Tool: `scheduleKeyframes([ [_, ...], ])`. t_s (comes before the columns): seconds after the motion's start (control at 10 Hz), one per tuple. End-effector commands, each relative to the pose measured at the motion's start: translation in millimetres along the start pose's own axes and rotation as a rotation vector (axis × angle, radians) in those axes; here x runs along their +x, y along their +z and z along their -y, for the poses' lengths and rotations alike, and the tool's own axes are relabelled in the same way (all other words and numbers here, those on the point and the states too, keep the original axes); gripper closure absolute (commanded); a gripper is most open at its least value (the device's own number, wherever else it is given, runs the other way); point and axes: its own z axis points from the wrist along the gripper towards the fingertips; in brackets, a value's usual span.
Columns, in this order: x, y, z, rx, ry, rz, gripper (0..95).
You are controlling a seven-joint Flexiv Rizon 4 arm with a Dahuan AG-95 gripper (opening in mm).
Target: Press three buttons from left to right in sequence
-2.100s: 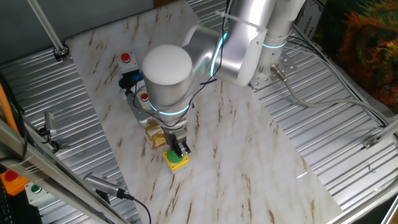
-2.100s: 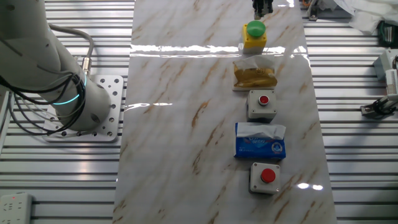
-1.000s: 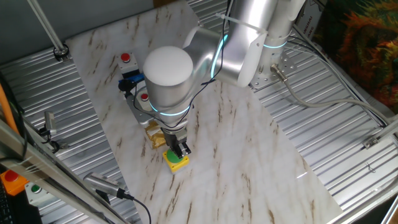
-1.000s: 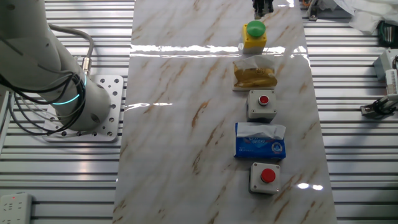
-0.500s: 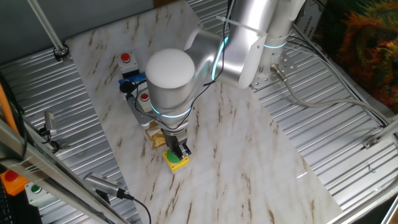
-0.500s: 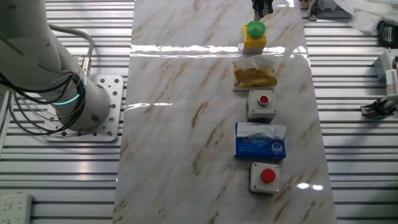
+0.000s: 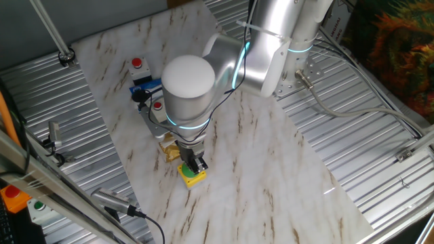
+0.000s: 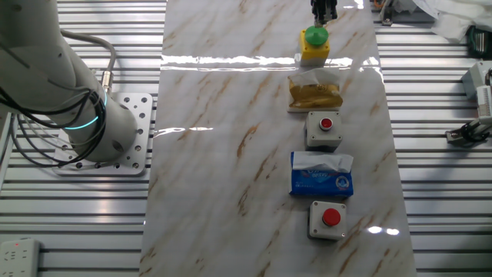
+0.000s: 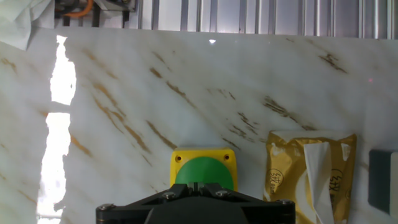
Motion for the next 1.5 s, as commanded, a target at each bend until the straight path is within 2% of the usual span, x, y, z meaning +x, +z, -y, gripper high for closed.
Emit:
scheduleKeyframes([
  [0.1,-0.6,1.0,0.9,-0.003,-0.005,0.003,95.0],
  [0.6,-1.4,1.2,1.6,-0.004,-0.004,0.005,95.0],
  [0.9,-7.5,0.7,4.3,-0.002,-0.008,0.009,95.0],
  [1.2,-7.4,9.7,7.9,-0.002,-0.012,0.018,95.0],
  [1.5,-5.9,11.3,11.4,-0.001,-0.017,0.014,95.0],
])
